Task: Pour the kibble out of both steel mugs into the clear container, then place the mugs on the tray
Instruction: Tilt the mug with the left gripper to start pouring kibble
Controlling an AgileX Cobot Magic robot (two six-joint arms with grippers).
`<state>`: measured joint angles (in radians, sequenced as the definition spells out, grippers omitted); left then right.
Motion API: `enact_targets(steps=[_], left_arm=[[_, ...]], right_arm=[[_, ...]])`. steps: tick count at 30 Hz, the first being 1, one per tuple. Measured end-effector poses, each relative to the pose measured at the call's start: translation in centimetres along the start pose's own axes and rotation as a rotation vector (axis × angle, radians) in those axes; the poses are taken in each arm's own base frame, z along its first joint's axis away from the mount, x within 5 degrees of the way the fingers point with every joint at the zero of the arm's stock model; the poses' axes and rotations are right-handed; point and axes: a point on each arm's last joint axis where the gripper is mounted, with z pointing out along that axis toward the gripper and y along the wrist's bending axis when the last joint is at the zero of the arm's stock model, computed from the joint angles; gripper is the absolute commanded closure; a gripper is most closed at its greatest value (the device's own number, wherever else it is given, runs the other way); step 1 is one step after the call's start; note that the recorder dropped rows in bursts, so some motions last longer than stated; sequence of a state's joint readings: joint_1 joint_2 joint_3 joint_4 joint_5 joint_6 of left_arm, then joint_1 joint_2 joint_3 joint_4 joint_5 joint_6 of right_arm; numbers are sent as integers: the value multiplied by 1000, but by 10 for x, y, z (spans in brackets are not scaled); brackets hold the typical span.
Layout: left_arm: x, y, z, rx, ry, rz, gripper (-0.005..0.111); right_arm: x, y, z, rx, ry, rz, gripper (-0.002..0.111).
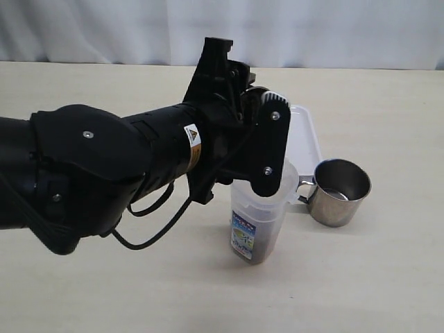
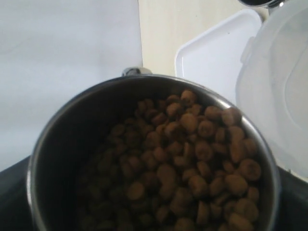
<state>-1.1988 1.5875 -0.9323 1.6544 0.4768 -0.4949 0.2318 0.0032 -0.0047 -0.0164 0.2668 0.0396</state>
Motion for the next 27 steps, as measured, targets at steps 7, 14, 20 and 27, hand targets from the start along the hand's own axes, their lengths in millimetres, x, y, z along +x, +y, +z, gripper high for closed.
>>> enact_targets(steps=[7, 14, 20, 27], left_arm=[[0, 2, 0, -18, -3, 36, 107], [0, 2, 0, -20, -3, 70, 107], [0, 2, 0, -20, -3, 109, 107], [0, 2, 0, -24, 4, 158, 107]], right_arm=[[0, 0, 0, 0, 0, 0, 104], [0, 0, 0, 0, 0, 0, 104], [0, 0, 0, 0, 0, 0, 104], [0, 0, 0, 0, 0, 0, 104]])
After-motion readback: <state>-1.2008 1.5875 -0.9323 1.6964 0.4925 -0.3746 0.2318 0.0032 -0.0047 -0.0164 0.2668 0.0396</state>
